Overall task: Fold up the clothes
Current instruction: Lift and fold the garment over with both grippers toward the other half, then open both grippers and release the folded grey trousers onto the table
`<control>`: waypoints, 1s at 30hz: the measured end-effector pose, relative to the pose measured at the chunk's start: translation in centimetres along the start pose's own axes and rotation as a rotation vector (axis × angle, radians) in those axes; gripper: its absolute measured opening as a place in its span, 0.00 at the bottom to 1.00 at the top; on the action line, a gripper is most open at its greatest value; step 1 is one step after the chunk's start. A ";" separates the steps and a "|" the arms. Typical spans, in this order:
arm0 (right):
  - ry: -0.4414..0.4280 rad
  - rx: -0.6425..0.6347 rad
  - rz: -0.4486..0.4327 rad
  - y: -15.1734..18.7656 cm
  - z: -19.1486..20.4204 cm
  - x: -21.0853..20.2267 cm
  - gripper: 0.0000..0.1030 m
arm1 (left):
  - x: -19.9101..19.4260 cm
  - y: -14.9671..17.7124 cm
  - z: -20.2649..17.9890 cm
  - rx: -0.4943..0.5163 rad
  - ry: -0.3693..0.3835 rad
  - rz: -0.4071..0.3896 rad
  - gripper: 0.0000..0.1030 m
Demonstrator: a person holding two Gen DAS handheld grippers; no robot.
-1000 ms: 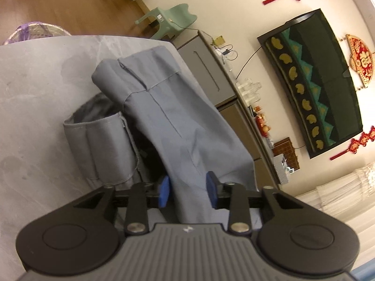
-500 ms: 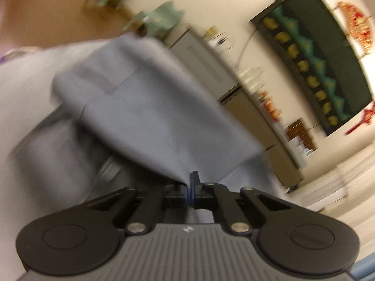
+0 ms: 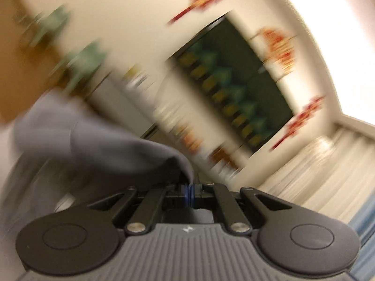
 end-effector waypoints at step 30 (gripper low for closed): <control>0.255 -0.221 0.337 9.7 -3.2 7.0 0.36 | 2.2 7.5 11.5 -0.272 -0.599 0.005 0.12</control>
Point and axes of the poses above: each gripper's, at about its wrist camera, not at the fingertips, and x roughly the way its jaws point, z to its left, y to its underside, the point moved 7 cm from there along x, roughly the way its jaws point, and after that the axes turned 4 degrees about z, right-handed, at the moved point
